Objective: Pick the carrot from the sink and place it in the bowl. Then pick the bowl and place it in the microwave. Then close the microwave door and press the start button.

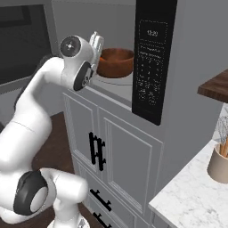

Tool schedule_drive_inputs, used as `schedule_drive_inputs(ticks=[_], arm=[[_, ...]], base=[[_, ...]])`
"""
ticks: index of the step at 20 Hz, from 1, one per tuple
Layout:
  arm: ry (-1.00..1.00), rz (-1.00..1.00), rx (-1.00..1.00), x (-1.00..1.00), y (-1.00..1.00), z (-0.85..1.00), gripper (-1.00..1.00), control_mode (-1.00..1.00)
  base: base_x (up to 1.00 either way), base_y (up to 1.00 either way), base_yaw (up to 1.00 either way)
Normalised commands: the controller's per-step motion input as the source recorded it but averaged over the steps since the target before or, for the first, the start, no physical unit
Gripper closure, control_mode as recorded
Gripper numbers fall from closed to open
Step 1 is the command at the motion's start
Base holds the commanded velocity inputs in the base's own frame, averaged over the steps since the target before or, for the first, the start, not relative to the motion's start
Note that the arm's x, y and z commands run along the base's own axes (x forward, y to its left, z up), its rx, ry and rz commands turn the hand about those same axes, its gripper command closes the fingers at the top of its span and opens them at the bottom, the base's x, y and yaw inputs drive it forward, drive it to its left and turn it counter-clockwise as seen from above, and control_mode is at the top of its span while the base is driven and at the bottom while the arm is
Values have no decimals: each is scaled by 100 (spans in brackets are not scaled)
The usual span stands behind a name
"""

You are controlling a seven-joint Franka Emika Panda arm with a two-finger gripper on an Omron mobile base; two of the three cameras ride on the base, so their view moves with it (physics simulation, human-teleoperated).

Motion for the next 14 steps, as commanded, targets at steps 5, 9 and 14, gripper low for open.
schedule_drive_inputs(ticks=[5,9,14], arm=[[-1,21,-2,-100,51,41,-100,-100],[-6,21,0,-100,51,0,-100,-100],[0,8,5,-100,58,4,-100,-100]], base=[[0,0,0],[0,0,0],[0,0,0]])
